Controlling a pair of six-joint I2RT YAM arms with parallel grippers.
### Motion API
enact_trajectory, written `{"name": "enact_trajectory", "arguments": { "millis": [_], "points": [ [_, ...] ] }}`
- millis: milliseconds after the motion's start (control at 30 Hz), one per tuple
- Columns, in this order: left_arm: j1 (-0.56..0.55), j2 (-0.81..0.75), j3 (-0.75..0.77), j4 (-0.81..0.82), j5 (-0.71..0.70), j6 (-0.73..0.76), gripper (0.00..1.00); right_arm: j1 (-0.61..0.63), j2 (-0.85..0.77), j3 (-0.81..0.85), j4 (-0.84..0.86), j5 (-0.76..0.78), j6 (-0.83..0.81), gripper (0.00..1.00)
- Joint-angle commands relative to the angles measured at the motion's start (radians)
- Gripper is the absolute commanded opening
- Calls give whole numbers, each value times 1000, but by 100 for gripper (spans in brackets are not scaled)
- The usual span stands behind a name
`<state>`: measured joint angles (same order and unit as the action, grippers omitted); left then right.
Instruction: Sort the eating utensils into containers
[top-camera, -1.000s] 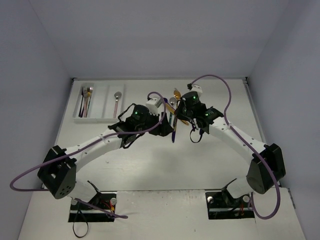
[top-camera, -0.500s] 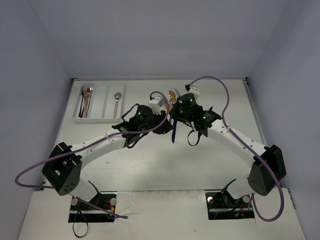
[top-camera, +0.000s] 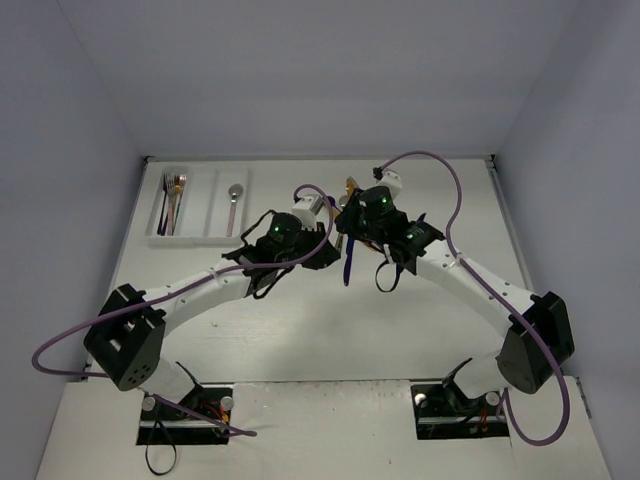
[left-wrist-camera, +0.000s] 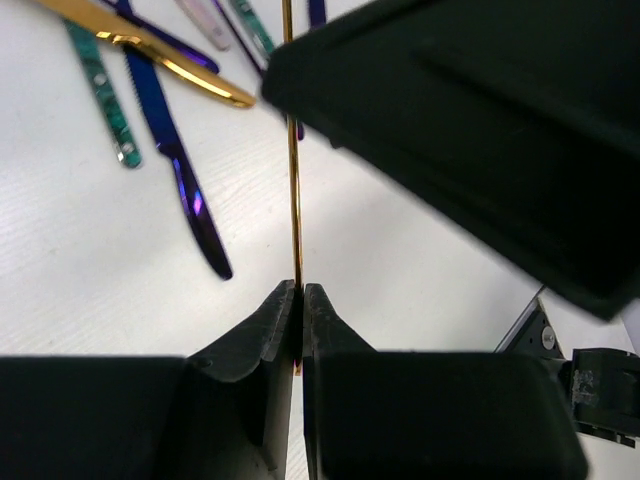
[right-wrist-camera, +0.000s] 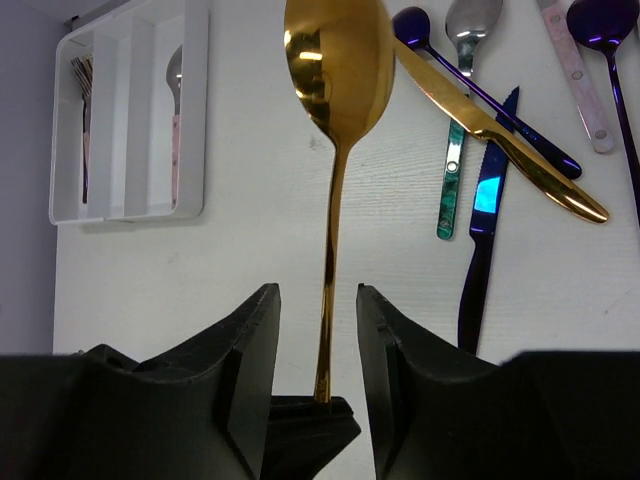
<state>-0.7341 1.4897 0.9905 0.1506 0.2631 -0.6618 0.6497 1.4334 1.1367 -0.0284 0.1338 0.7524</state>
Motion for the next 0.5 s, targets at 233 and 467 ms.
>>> {"name": "enact_trajectory", "arguments": {
  "millis": [233, 467],
  "points": [
    [309, -111, -117, 69, 141, -49, 0, -149, -78, -53, 50, -14, -87, 59],
    [570, -57, -56, -60, 277, 19, 0, -243, -152, -119, 37, -66, -167, 60]
  ]
}}
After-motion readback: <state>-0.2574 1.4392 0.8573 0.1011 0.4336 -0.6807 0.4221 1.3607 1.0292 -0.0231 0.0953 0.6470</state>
